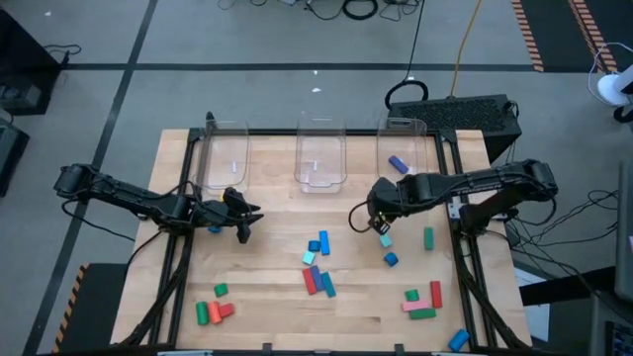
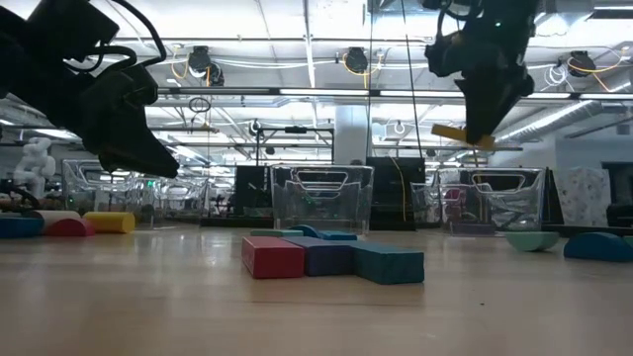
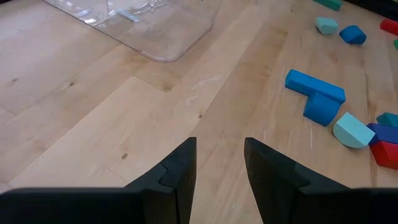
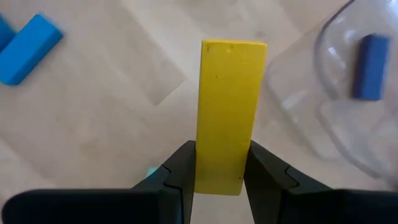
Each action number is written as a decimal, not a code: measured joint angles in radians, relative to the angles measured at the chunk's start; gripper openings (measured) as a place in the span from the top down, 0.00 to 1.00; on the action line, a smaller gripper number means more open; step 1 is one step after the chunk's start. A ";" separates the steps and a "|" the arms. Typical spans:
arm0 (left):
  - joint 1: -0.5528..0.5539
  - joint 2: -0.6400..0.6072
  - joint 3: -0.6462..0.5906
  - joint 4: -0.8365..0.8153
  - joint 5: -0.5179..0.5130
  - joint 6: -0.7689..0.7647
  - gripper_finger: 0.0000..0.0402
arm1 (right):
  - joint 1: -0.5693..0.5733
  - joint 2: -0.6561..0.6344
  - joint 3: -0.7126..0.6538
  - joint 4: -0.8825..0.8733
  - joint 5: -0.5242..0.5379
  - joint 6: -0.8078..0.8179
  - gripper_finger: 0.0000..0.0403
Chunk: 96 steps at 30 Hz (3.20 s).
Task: Sort blocks by size
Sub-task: Put the yellow rectangular block into the right transparent bin
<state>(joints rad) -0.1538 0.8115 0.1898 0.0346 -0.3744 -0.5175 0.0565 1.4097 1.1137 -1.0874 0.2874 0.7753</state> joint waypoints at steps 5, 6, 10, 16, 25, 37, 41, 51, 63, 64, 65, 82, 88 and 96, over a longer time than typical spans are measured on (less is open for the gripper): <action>0.000 0.000 0.000 0.000 0.000 0.000 0.66 | -0.048 -0.005 0.000 0.001 0.003 -0.044 0.76; 0.000 0.000 0.000 0.000 0.000 0.000 0.66 | -0.057 -0.009 0.000 0.003 0.003 -0.053 0.76; 0.000 0.000 0.000 -0.001 0.000 0.000 0.66 | -0.094 -0.042 0.000 0.016 0.003 -0.087 0.76; 0.000 0.000 0.000 -0.011 0.000 0.000 0.66 | -0.170 -0.113 0.000 0.007 0.048 -0.113 0.76; 0.000 0.000 0.000 -0.018 0.001 -0.001 0.66 | -0.328 -0.111 -0.020 0.007 0.062 -0.157 0.76; 0.000 0.000 0.000 -0.026 0.004 -0.001 0.66 | -0.527 -0.056 -0.021 0.045 0.055 -0.277 0.76; 0.000 0.000 0.000 -0.027 0.004 -0.001 0.66 | -0.576 -0.022 -0.021 0.065 0.052 -0.308 0.76; 0.000 0.000 0.000 -0.033 0.004 -0.002 0.66 | -0.649 0.073 -0.021 0.082 0.047 -0.374 0.76; -0.015 0.000 0.000 -0.044 0.003 -0.004 0.66 | -0.719 0.127 -0.094 0.196 -0.012 -0.428 0.76; -0.019 0.000 0.000 -0.044 0.004 -0.004 0.66 | -0.727 0.127 -0.114 0.217 -0.035 -0.433 0.76; -0.020 0.000 0.000 -0.044 0.003 -0.004 0.66 | -0.734 0.127 -0.134 0.236 -0.055 -0.440 0.76; -0.019 0.000 0.000 -0.044 -0.029 -0.002 0.66 | -0.784 0.124 -0.323 0.478 -0.130 -0.509 0.72; -0.019 0.000 0.000 -0.043 -0.031 -0.002 0.66 | -0.784 0.126 -0.323 0.487 -0.133 -0.518 0.62; -0.019 0.000 0.000 -0.043 -0.031 -0.002 0.66 | -0.783 0.113 -0.325 0.484 -0.118 -0.519 0.56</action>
<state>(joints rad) -0.1726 0.8112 0.1898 -0.0086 -0.4053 -0.5194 -0.7265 1.5230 0.7891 -0.6039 0.1693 0.2558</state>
